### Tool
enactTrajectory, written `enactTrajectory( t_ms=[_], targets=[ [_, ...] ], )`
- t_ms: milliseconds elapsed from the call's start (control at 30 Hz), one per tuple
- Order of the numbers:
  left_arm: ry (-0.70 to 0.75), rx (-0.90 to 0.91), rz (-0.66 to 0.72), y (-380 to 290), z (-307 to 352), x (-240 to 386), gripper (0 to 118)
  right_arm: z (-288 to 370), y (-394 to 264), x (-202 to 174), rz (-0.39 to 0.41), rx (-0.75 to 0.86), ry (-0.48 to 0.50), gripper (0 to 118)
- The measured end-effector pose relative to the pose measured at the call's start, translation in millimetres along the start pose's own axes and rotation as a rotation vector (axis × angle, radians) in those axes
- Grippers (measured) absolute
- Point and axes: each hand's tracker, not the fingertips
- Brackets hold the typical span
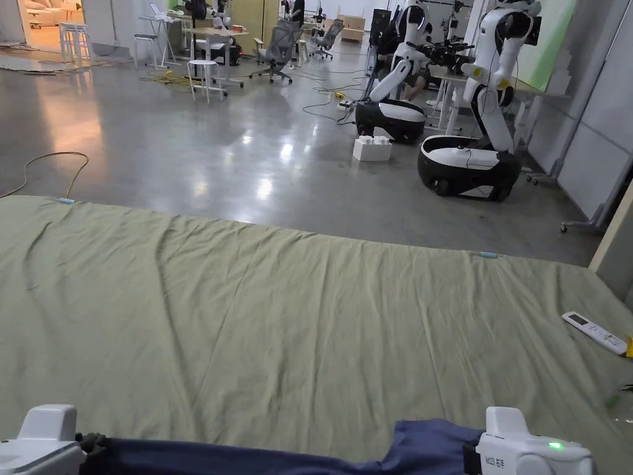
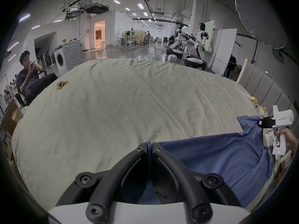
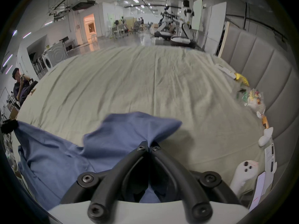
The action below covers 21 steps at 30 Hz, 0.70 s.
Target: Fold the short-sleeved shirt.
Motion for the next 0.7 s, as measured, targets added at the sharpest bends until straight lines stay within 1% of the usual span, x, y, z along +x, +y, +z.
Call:
enactTrajectory(
  t_ms=[67,167,233,333,433,500,633,700],
  targets=[
    [0.007,0.016,-0.004,0,11,-3,6,25,-4,4,0.027,0.051,0.007,1],
    [-0.002,0.042,0.000,-2,31,-8,6,62,-16,9,0.028,0.075,0.012,1],
    [-0.012,0.058,-0.003,-7,44,-15,6,83,-26,11,0.047,0.090,0.000,1],
    [-0.026,0.076,0.002,-16,65,-22,6,112,-44,15,0.032,0.106,0.005,1],
    [-0.035,0.089,0.008,-31,85,-29,6,135,-66,13,0.046,0.103,0.016,1],
    [-0.022,0.092,0.000,-46,95,-31,6,149,-85,5,0.081,0.089,-0.011,1],
    [-0.029,0.073,0.023,-76,109,-37,6,167,-124,-4,0.099,0.053,-0.018,1],
    [-0.031,0.045,0.024,-92,112,-40,6,172,-142,-8,0.120,0.025,-0.045,1]
  ],
)
